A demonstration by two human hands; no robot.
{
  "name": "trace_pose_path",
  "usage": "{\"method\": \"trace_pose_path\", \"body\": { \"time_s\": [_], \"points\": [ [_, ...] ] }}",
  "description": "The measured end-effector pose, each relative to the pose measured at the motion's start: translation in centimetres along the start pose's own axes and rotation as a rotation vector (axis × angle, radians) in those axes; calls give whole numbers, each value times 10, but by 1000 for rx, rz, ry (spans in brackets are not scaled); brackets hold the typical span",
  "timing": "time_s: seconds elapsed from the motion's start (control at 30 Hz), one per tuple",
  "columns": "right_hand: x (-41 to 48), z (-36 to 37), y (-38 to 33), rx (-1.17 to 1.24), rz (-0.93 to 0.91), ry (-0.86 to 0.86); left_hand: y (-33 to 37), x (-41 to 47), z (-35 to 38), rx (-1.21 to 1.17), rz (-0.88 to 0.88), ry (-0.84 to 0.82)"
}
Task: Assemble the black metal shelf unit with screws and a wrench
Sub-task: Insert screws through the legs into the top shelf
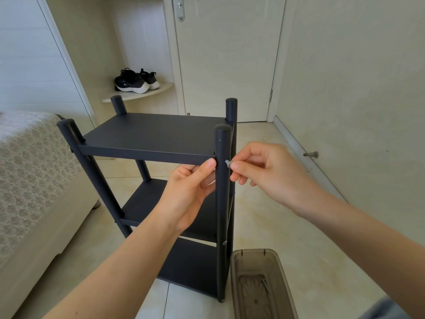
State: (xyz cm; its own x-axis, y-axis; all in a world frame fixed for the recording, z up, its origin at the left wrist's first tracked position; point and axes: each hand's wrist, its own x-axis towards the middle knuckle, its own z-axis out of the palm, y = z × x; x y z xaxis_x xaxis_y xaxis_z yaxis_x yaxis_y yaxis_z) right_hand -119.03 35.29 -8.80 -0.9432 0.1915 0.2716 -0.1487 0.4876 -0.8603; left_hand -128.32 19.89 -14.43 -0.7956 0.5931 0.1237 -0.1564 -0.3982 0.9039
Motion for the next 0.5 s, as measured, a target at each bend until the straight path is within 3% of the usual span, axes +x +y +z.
{"method": "trace_pose_path", "body": {
  "time_s": [0.13,0.27,0.5],
  "points": [
    [1,1,3,-191,-182,44,0,1,1,-15,-14,-3],
    [7,-5,2,-138,-247,-134,-1,1,0,-26,-6,-4],
    [17,-8,4,-149,-317,-177,-5,-2,14,-111,66,59]
  ]
}}
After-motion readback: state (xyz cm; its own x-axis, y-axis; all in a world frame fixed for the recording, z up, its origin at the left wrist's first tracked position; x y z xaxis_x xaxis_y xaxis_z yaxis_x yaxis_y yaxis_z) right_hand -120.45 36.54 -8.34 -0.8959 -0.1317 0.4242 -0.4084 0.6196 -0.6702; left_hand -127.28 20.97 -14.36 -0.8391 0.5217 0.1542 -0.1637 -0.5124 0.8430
